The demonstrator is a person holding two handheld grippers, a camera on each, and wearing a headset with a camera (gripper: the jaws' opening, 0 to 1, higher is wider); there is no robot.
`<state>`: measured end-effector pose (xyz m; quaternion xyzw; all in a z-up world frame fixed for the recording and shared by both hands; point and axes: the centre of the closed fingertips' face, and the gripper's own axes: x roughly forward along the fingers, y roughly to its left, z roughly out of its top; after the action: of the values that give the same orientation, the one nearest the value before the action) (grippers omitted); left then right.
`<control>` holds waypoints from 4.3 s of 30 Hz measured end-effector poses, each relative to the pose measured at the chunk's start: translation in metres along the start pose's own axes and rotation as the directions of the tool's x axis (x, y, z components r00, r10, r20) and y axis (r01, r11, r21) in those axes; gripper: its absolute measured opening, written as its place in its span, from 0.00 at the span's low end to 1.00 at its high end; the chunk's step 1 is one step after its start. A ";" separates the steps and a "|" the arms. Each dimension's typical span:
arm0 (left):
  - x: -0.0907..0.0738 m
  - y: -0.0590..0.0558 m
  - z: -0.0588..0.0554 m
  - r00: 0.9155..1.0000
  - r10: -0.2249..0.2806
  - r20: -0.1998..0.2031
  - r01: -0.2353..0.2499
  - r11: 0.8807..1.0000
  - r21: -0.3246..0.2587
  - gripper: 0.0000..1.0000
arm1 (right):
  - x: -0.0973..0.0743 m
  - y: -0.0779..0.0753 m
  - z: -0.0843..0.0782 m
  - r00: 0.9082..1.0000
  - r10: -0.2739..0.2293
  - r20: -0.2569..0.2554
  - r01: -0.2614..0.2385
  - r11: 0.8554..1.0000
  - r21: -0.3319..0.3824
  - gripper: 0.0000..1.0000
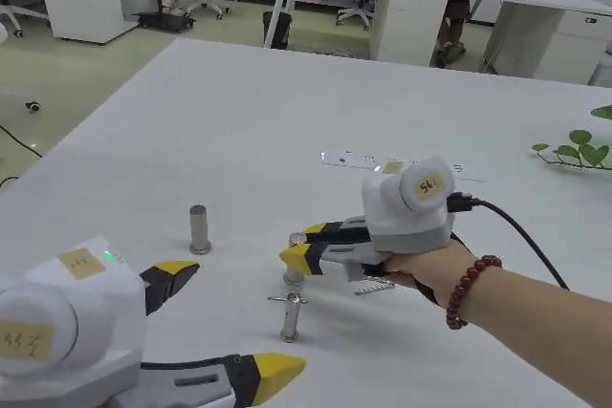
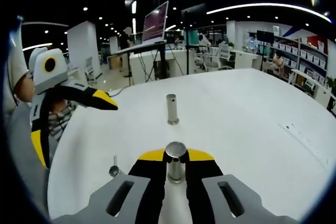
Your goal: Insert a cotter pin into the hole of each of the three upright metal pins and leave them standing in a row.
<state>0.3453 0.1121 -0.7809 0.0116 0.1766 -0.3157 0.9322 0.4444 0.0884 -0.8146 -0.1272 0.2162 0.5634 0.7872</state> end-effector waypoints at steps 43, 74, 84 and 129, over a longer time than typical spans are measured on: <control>-0.006 -0.024 0.003 0.998 -0.057 -0.001 0.057 0.998 0.036 0.84 | -0.063 0.087 -0.037 0.957 0.289 -0.024 -0.290 0.950 -0.115 0.14; -0.009 -0.025 0.003 0.998 -0.058 0.000 0.058 0.998 0.039 0.83 | -0.063 0.100 -0.046 0.933 0.338 -0.126 -0.356 0.916 -0.185 0.18; -0.011 -0.027 0.005 0.998 -0.058 0.007 0.057 0.998 0.041 0.83 | -0.078 0.100 -0.039 0.933 0.335 -0.130 -0.354 0.921 -0.162 0.27; -0.010 -0.031 -0.001 0.998 -0.058 0.008 0.058 0.998 0.014 0.76 | -0.066 -0.035 -0.087 0.913 -0.018 -0.407 -0.074 0.975 -0.211 0.18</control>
<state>0.3187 0.0933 -0.7759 0.0115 0.1706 -0.3438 0.9233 0.4421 -0.0171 -0.8603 -0.3254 0.3124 0.5565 0.6977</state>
